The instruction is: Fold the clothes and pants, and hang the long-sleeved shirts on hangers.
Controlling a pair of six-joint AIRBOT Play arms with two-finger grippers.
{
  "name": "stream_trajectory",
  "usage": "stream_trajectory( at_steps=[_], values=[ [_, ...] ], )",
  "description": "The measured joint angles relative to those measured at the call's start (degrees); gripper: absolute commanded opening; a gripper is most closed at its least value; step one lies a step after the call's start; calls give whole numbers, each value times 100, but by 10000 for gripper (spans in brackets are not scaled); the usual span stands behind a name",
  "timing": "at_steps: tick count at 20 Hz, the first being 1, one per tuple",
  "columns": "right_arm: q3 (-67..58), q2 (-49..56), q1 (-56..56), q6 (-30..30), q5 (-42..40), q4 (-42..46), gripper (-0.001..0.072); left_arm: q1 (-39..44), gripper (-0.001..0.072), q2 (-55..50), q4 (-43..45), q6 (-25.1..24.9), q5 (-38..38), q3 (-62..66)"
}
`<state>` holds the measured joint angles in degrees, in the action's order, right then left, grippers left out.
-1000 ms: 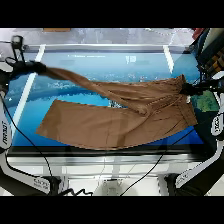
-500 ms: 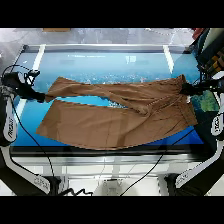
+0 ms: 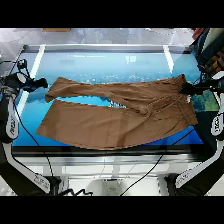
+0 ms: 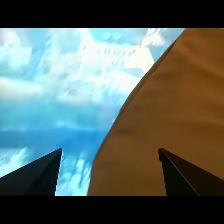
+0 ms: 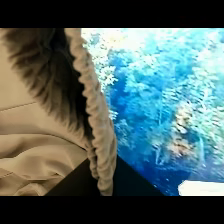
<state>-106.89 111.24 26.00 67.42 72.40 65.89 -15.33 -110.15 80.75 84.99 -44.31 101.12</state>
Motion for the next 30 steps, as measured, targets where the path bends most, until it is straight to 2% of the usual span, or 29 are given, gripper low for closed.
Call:
stream_trajectory(
  at_steps=[5, 7, 11, 13, 14, 15, 17, 20, 21, 22, 28, 30],
  values=[
    [0, 0, 0, 0, -2, 0, 26, 59, 677, -643, -774, -293, 516, 304],
    [0, 0, 0, 0, -2, -2, 26, 151, 411, -822, -841, -643, 734, 409],
    [0, 0, 0, 0, 0, -7, 26, 431, 425, -1040, -557, -1049, 1172, 496],
    [0, 0, 0, 2, 0, -7, 26, 549, 523, -1108, -417, -1200, 1222, 525],
    [0, 0, 0, 2, 0, -7, 26, 595, 523, -1121, -382, -1292, 1257, 538],
    [0, 0, 0, 2, 0, -7, 26, 625, 518, -1134, -339, -1340, 1272, 546],
    [0, 0, 0, 2, 0, -7, 26, 660, 421, -1161, -284, -1436, 1200, 551],
    [0, 0, 0, 2, 0, -7, 26, 691, 403, -1193, -52, -1488, 905, 564],
    [0, 0, 0, 2, 0, -7, 26, 697, 228, -1198, 37, -1491, 793, 568],
    [-2, 0, 0, 2, -2, -7, 26, 702, 10, -1204, 120, -1495, 706, 573],
    [-2, 0, 0, 2, 13, -9, 26, 765, 17, -1185, 446, -1539, 651, 669],
    [0, 0, 0, 4, 15, -7, 26, 798, 17, -1049, 468, -1539, 881, 765]
  ],
)
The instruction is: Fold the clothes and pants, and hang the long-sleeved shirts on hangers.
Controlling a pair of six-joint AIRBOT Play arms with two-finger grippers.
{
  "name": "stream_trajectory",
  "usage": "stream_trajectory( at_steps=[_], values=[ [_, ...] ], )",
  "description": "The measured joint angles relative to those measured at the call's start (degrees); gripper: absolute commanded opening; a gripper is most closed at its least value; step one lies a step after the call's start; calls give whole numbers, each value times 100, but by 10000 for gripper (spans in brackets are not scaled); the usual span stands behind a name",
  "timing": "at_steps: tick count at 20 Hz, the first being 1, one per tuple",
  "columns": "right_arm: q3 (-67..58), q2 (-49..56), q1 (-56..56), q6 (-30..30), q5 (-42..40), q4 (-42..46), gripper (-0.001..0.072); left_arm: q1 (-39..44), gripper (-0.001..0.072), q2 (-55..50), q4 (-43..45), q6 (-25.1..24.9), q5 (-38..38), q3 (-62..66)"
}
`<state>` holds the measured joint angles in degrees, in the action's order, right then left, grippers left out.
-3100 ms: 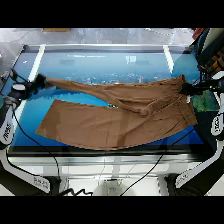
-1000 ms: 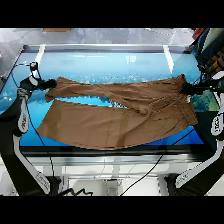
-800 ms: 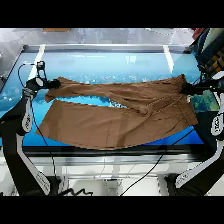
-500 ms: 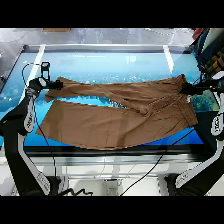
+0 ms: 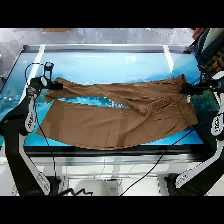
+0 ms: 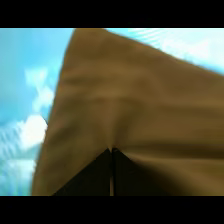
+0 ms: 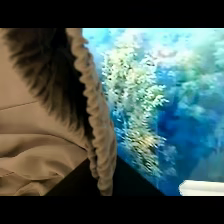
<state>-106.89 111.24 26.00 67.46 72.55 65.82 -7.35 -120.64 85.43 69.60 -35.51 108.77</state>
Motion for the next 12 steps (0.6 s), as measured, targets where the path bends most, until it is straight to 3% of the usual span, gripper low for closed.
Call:
stream_trajectory(
  at_steps=[6, 9, 12],
  values=[
    [-2, 0, -2, 4, 15, -9, 26, 55, 15, 870, 203, -2, 898, 116],
    [-2, 0, -2, 37, 13, -9, 26, 96, 15, 1390, 260, -15, 682, 129],
    [-2, 0, 0, 55, 22, -4, 26, 107, 14, 1781, 291, -186, -275, 127]
  ],
)
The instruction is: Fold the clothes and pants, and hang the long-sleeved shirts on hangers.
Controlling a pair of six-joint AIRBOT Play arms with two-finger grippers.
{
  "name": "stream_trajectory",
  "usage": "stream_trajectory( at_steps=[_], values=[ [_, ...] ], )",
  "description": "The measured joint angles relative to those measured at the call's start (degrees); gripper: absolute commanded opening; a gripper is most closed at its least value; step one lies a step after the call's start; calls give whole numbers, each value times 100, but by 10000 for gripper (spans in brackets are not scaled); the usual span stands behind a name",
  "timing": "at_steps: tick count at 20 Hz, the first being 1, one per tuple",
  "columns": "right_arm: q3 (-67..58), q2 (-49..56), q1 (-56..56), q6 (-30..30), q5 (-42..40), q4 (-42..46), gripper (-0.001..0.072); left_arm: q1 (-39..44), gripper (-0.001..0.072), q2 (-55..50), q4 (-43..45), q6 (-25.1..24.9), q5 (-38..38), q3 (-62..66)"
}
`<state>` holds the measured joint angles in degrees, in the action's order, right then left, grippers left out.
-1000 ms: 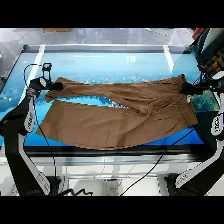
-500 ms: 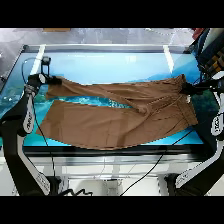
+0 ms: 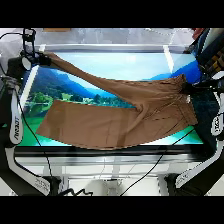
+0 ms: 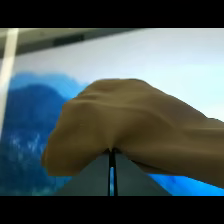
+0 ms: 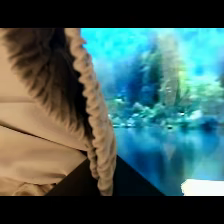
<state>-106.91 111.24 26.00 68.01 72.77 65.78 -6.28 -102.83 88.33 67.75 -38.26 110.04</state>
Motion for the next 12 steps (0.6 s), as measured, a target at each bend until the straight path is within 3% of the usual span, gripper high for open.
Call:
stream_trajectory(
  at_steps=[4, 10, 11, 12],
  values=[
    [0, 0, 0, 15, 20, 11, 26, -131, 11, 216, 17, -129, -1930, -260],
    [0, 0, 0, 15, 24, 50, 26, -317, 30, 278, 35, -76, -3462, -1521],
    [0, 0, 0, 15, 26, 57, 26, -330, 200, 284, 35, -72, -3633, -1648],
    [0, 0, 0, 15, 24, 68, 26, -343, 464, 291, 35, -42, -3803, -1751]
  ],
)
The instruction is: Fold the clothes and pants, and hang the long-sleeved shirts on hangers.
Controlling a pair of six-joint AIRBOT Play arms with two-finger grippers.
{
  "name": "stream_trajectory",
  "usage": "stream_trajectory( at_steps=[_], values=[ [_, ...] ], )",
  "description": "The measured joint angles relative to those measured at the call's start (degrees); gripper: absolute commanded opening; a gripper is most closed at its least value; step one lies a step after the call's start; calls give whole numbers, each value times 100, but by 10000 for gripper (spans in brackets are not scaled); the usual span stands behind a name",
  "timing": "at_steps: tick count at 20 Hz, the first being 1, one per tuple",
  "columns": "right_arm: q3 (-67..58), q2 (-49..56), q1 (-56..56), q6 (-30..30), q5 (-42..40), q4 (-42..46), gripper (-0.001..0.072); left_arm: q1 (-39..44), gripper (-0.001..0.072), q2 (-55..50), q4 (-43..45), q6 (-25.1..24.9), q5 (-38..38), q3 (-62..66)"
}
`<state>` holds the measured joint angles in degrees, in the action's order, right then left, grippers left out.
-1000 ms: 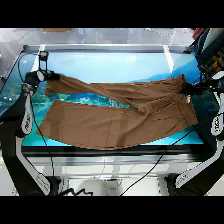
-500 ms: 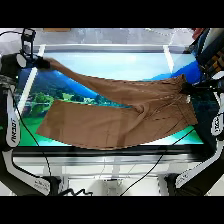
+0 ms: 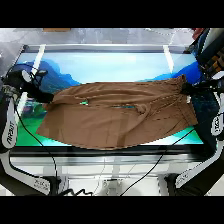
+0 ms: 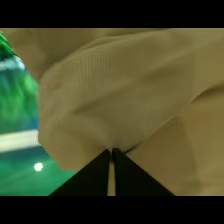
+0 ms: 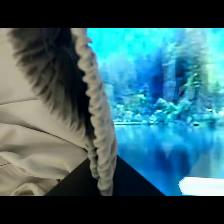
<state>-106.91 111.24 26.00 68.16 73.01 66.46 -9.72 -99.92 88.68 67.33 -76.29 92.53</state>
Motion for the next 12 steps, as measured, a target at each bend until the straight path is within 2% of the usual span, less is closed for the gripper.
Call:
stream_trajectory(
  at_steps=[1, 5, 8, 12],
  values=[
    [0, 0, 0, 0, 0, 22, 26, -11, 501, 0, 2, 24, -162, -72],
    [0, 0, 0, -4, -7, 87, 26, -39, 501, 7, -11, 192, -275, -192],
    [0, 0, 0, -7, -11, 103, 26, -46, 500, 28, -24, 745, 487, -181],
    [0, 0, 0, -9, -13, 118, 26, -127, 499, 11, -96, 1947, 1834, -164]
  ],
)
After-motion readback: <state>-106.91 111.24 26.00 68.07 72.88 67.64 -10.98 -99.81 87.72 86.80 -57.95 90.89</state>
